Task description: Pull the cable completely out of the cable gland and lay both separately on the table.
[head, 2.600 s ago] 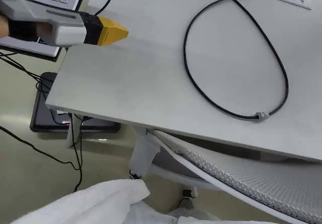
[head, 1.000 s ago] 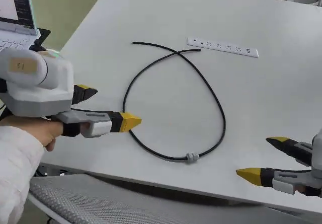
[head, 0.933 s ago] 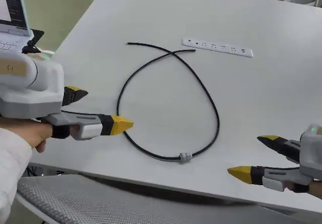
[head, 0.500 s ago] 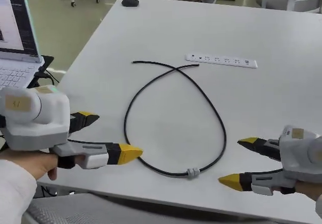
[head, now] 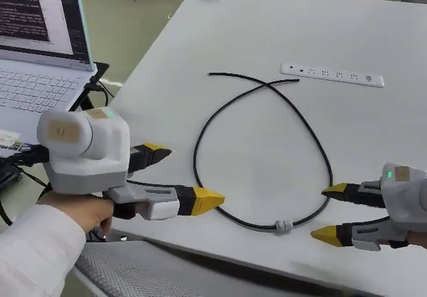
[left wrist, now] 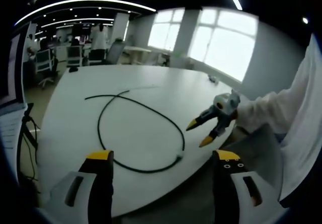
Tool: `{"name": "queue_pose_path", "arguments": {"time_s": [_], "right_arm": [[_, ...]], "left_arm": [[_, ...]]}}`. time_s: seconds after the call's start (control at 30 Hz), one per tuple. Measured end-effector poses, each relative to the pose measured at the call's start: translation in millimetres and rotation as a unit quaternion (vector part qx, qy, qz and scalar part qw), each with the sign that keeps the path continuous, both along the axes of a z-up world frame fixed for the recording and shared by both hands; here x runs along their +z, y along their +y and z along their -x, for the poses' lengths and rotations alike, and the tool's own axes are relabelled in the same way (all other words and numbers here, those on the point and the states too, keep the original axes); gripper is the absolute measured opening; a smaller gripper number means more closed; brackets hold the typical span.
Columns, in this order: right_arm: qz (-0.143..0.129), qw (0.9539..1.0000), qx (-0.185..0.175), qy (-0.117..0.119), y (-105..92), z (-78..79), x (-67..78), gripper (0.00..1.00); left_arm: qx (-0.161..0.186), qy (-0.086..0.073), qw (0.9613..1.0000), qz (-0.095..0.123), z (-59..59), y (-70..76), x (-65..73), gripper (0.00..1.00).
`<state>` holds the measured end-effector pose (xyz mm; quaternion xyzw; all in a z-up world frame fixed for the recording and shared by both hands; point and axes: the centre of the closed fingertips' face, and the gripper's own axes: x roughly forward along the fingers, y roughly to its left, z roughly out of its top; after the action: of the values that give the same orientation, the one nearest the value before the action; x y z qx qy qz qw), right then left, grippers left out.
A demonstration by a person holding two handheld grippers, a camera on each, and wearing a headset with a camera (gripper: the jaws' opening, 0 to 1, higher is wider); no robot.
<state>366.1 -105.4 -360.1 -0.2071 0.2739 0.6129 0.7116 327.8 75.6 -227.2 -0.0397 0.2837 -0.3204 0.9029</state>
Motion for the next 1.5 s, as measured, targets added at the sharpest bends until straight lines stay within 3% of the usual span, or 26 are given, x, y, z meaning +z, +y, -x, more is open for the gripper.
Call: {"name": "queue_pose_path", "arguments": {"time_s": [0.13, 0.3, 0.57, 0.93, 1.27, 1.3, 1.5], "right_arm": [[0.004, 0.9995, 0.032, 0.000, 9.6, 3.7, -10.1, 0.37], [0.014, 0.9978, 0.064, -0.005, 16.1, 6.8, -23.1, 0.34], [0.013, 0.9950, 0.099, -0.005, 22.7, 5.6, -36.0, 0.25], [0.023, 0.9905, 0.136, 0.002, 31.4, 11.9, -53.4, 0.14], [0.015, 0.9935, 0.112, 0.009, 32.1, 10.6, -51.7, 0.12], [0.011, 0.9952, 0.094, 0.023, 31.4, 9.8, -48.9, 0.12], [-0.010, 0.9974, 0.068, 0.021, 29.1, 6.8, -28.2, 0.11]], "left_arm": [[-0.002, -0.002, 1.0000, -0.003, 2.4, 0.5, 0.7, 0.79], [0.000, 0.003, 1.0000, 0.000, 5.6, 0.6, 1.8, 0.75], [0.006, 0.010, 0.9999, -0.004, 8.9, 3.7, 0.7, 0.73], [0.012, 0.015, 0.9997, 0.012, 10.6, 4.5, 1.6, 0.70], [0.002, 0.018, 0.9998, 0.007, 10.0, 3.5, -0.5, 0.68], [-0.001, 0.017, 0.9998, 0.007, 9.4, 2.3, -0.1, 0.68], [-0.019, 0.011, 0.9997, 0.008, 5.6, -5.2, 1.4, 0.67]]}}
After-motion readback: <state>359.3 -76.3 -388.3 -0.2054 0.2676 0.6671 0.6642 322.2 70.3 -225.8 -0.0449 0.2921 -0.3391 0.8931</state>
